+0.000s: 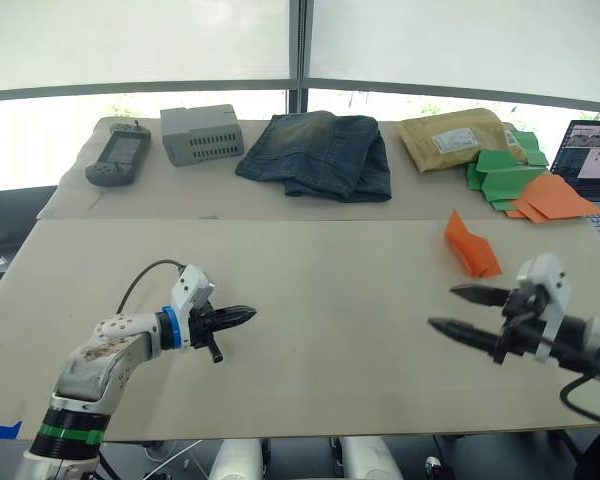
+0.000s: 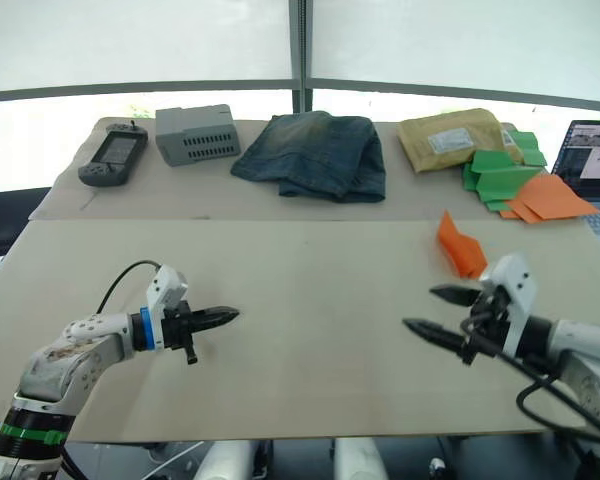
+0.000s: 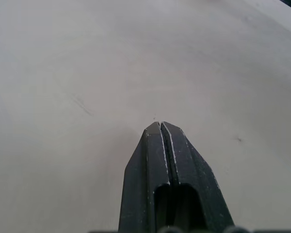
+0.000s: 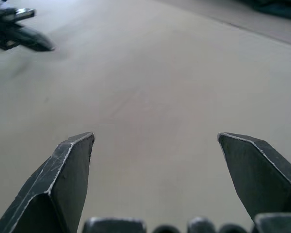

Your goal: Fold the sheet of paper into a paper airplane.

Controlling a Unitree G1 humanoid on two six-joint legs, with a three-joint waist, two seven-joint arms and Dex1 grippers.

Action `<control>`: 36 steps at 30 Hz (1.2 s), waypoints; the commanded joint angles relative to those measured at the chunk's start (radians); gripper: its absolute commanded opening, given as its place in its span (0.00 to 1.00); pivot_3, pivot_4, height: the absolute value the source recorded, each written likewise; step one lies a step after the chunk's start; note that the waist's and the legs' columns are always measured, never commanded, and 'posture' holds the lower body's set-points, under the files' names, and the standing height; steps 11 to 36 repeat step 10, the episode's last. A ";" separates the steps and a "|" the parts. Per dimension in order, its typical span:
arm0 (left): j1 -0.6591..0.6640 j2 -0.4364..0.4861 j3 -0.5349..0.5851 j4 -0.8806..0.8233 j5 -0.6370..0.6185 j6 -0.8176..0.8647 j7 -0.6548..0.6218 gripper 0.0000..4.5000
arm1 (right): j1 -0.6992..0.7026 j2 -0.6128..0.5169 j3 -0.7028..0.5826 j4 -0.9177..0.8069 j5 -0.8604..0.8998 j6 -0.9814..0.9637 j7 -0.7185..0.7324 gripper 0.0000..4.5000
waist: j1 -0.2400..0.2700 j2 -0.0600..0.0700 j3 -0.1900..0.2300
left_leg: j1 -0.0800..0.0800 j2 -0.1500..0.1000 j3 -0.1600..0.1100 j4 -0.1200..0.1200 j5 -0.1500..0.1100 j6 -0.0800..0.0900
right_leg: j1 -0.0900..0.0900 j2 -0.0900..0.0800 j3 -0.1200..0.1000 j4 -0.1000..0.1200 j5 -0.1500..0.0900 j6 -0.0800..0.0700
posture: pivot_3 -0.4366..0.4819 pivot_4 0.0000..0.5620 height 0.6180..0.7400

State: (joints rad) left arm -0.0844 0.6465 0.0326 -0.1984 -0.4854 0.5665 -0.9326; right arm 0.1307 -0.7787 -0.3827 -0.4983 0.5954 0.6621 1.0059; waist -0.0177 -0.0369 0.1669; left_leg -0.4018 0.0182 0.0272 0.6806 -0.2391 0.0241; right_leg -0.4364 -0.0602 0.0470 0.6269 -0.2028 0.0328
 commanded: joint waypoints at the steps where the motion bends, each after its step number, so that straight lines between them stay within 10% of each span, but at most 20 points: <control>1: 0.074 0.000 0.042 -0.061 0.028 -0.084 0.027 0.00 | 0.024 0.054 0.054 -0.021 -0.030 -0.095 -0.032 0.99 | 0.000 0.000 0.000 | 0.001 0.000 0.000 0.000 0.000 0.000 | 0.000 0.000 0.000 0.000 0.000 0.000 | 0.48 0.27 0.85; 8: 0.246 -0.066 0.083 -0.127 0.041 -0.161 0.119 0.00 | 0.062 0.136 0.178 0.052 -0.136 -0.231 -0.081 0.99 | 0.010 0.000 0.000 | 0.001 0.000 0.001 0.000 0.000 0.000 | 0.000 -0.002 0.000 0.000 -0.003 -0.006 | 0.48 0.27 0.85; 36: 0.248 -0.061 0.070 -0.132 0.050 -0.145 0.134 0.00 | 0.052 0.143 0.185 0.078 -0.144 -0.249 -0.087 0.99 | 0.011 0.000 0.000 | 0.001 0.000 0.001 0.000 0.000 0.000 | 0.000 -0.002 0.000 0.001 -0.004 -0.007 | 0.48 0.27 0.85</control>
